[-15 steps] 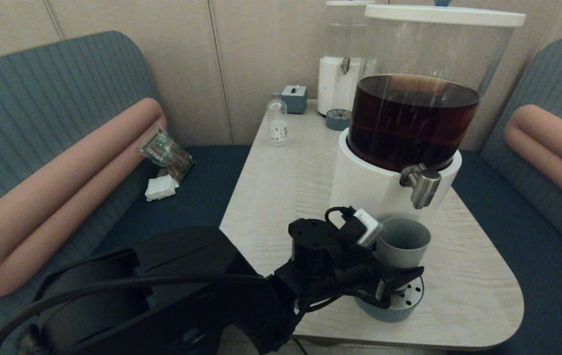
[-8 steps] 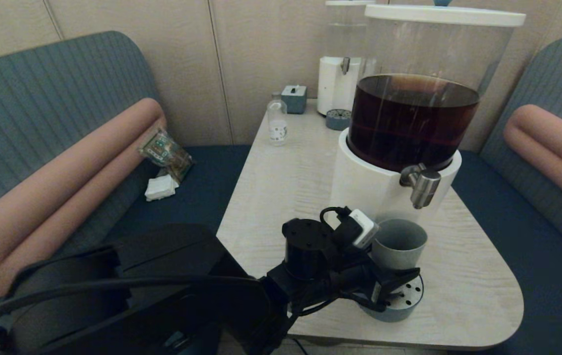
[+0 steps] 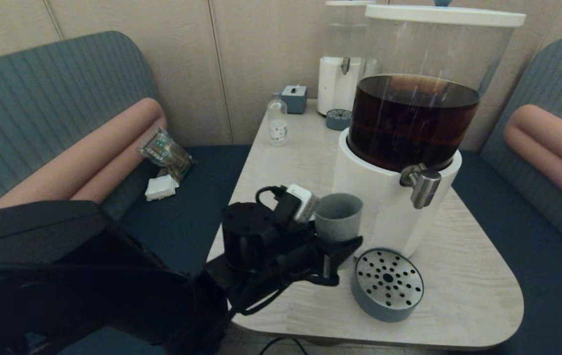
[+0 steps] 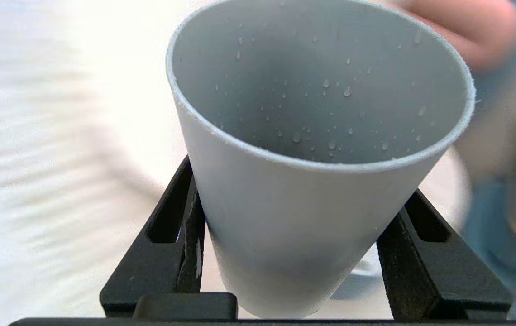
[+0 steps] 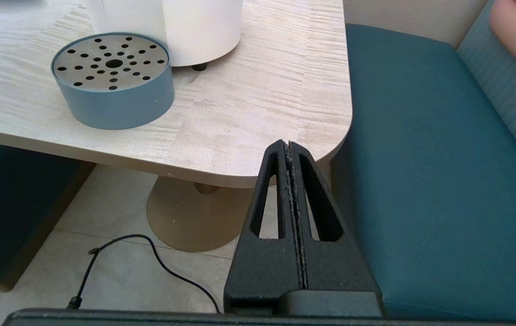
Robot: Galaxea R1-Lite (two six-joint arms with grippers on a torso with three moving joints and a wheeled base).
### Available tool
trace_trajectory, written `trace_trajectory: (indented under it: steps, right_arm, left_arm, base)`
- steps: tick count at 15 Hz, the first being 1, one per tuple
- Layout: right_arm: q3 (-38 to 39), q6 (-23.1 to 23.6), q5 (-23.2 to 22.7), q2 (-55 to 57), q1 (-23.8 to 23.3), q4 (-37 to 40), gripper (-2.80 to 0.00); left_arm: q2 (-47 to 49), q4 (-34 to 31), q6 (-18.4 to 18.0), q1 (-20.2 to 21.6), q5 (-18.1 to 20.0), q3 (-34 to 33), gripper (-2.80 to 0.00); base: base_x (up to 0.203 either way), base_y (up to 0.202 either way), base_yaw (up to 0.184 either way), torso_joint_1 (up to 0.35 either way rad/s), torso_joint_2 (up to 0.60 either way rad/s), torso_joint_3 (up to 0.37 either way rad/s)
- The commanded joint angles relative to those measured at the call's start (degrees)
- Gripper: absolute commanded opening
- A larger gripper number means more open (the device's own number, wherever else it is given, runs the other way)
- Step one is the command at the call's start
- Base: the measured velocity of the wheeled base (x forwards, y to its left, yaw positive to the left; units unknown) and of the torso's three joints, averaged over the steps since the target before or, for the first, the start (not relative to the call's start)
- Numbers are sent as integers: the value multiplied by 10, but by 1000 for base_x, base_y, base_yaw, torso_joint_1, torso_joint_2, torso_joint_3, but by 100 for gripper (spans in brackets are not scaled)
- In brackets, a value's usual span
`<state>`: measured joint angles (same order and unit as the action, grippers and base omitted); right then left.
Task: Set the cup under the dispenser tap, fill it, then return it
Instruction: Place the cup next to the water dispenser
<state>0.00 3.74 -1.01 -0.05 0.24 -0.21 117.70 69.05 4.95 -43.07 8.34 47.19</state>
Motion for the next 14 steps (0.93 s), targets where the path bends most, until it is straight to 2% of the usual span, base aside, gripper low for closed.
trace_trajectory:
  steps: [1,4,6,10,14]
  right_arm:
    - [1,0,0,-1,0,-1,-280]
    - [0,0,0,-1,0,-1,-280]
    - [1,0,0,-1,0,-1,-280]
    - [0,0,0,-1,0,-1,-280]
    - [1,0,0,-1,0,-1,-280]
  left_arm:
    - [-37,4,0,38,-1,-10,-280]
    - [-24,8,-6,120,9,9,-280]
    - [32,21,-13,163,29,47,-280]
    - [161,45,-17,210,42,198,-280]
    - [255,51,-23,231,45,262,-280]
  base:
    - [0,0,0,0,0,0]
    - [0,0,0,0,0,0]
    - [0,0,0,0,0,0]
    - [0,0,0,0,0,0]
    - [0,0,0,0,0,0]
